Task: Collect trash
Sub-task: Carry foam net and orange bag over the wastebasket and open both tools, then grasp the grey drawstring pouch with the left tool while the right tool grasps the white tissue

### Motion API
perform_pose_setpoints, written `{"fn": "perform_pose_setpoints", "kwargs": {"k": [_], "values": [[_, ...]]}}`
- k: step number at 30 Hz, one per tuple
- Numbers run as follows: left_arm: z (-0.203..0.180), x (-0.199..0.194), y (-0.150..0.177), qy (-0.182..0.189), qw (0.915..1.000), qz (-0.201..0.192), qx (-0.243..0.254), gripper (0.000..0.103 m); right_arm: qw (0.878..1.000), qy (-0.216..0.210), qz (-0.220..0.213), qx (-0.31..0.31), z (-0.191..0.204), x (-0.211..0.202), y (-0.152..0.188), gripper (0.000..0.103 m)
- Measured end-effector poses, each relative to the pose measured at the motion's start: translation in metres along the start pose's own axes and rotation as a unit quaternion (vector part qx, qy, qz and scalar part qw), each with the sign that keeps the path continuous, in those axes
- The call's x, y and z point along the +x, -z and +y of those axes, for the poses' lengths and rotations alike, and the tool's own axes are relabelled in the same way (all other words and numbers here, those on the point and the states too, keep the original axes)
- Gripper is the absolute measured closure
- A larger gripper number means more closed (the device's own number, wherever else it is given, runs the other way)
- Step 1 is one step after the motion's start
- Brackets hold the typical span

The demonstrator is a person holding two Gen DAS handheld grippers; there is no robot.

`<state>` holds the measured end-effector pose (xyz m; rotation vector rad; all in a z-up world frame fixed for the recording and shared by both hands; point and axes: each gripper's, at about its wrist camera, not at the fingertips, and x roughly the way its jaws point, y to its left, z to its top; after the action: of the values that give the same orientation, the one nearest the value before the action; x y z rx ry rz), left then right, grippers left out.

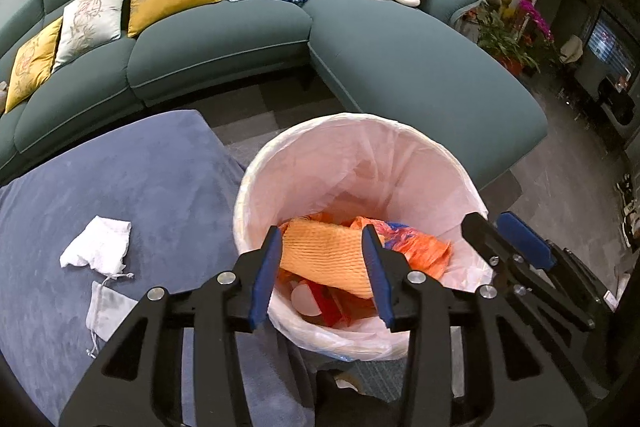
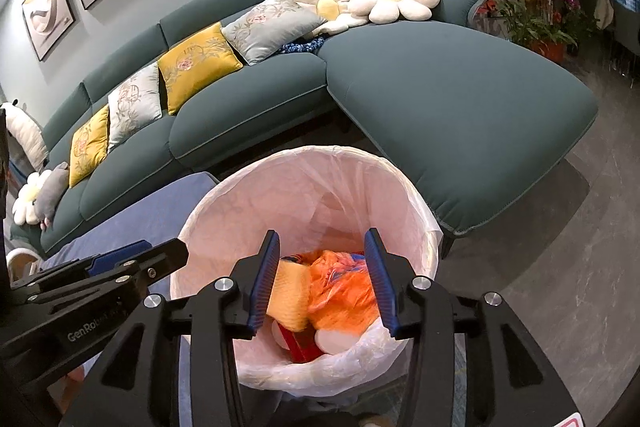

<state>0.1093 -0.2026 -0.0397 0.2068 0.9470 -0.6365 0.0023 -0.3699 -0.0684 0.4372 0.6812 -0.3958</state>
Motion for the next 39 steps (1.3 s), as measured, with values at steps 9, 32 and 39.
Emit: {"fn": "perform_pose_setpoints", "kwargs": {"k": [9, 32, 39], "values": [[0.022, -0.009, 0.005, -0.010, 0.9997, -0.001, -0.020, 0.061, 1.000, -0.006, -0.002, -0.014, 0.015, -0.003, -0.001, 0.060], [0.110, -0.024, 0.025, -0.052, 0.9945, 0.000, -0.091, 0.052, 0.996, -0.047, 0.016, -0.080, 0.099, 0.004, 0.008, 0.060], [0.141, -0.025, 0.035, -0.066, 0.9909, 0.004, -0.117, 0.045, 0.993, -0.060, 0.025, -0.103, 0.130, 0.010, 0.014, 0.060]]}}
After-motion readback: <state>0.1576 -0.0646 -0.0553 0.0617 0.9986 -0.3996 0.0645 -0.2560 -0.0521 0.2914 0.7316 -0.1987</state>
